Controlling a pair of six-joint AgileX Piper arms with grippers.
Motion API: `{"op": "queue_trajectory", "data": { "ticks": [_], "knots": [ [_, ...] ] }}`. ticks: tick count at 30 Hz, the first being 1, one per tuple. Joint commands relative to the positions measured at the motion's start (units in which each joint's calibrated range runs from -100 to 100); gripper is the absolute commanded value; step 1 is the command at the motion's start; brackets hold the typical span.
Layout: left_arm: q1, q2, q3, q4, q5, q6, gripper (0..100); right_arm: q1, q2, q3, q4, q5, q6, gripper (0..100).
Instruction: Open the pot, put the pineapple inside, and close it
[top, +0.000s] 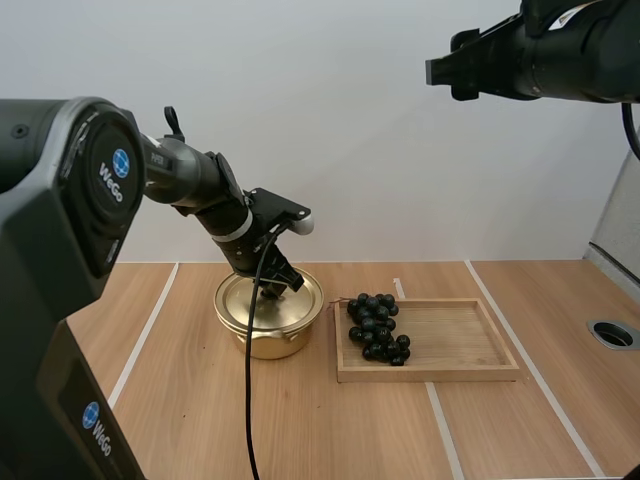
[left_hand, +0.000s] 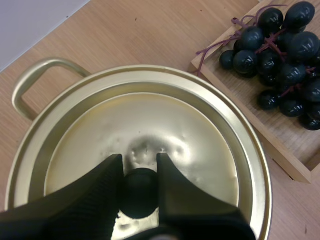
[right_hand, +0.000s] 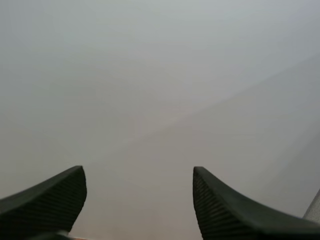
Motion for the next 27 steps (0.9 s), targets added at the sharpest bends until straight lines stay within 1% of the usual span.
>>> {"op": "queue_trajectory", "data": {
  "ticks": [1, 5, 6, 7, 10, 11, 13, 14, 15, 18, 23, 25, 27],
  "knots": [
    [-0.18, -0.14, 0.10, 0.60, 1.04, -0.29, 0, -0.23, -0.29, -0.02, -0.39, -0.55, -0.13, 100],
    [-0.18, -0.14, 0.10, 0.35, 0.86, -2.16, 1, -0.23, -0.29, -0.02, -0.39, -0.55, -0.13, 100],
    [-0.18, -0.14, 0.10, 0.35, 0.86, -2.35, 3, -0.23, -0.29, -0.02, -0.39, -0.55, -0.13, 100],
    [-0.18, -0.14, 0.10, 0.60, 1.02, -2.58, 7, -0.23, -0.29, -0.02, -0.39, -0.55, -0.13, 100],
    [-0.18, -0.14, 0.10, 1.00, 2.54, -2.57, 32, -0.23, -0.29, -0.02, -0.39, -0.55, -0.13, 100],
    [-0.18, -0.14, 0.10, 1.13, 3.16, -2.57, 45, -0.23, -0.29, -0.02, -0.39, -0.55, -0.13, 100],
    [-0.18, -0.14, 0.10, 1.21, 4.72, -2.57, 74, -0.23, -0.29, -0.02, -0.39, -0.55, -0.13, 100],
    [-0.18, -0.14, 0.10, 1.21, 5.98, -2.30, 94, -0.23, -0.29, -0.02, -0.39, -0.55, -0.13, 100],
    [-0.18, -0.14, 0.10, 1.21, 7.41, -1.46, 100, -0.23, -0.29, -0.02, -0.39, -0.55, -0.13, 100],
    [-0.18, -0.27, 0.10, 1.21, 9.81, 1.27, 100, -0.23, -0.29, -0.02, -0.39, -0.55, -0.13, 100],
    [-0.18, -2.75, -1.40, 1.01, 8.75, 1.53, 100, -0.23, -0.29, -0.02, -0.39, -0.55, -0.13, 100],
    [-0.18, -4.70, -3.46, 0.61, 6.09, 1.11, 100, -0.23, -0.29, -0.02, -0.39, -0.36, -0.13, 100],
    [-0.18, -7.03, -5.63, 0.61, 1.36, -1.06, 100, -0.23, -0.14, -0.02, -0.39, 0.06, -0.13, 100]
  ]
}}
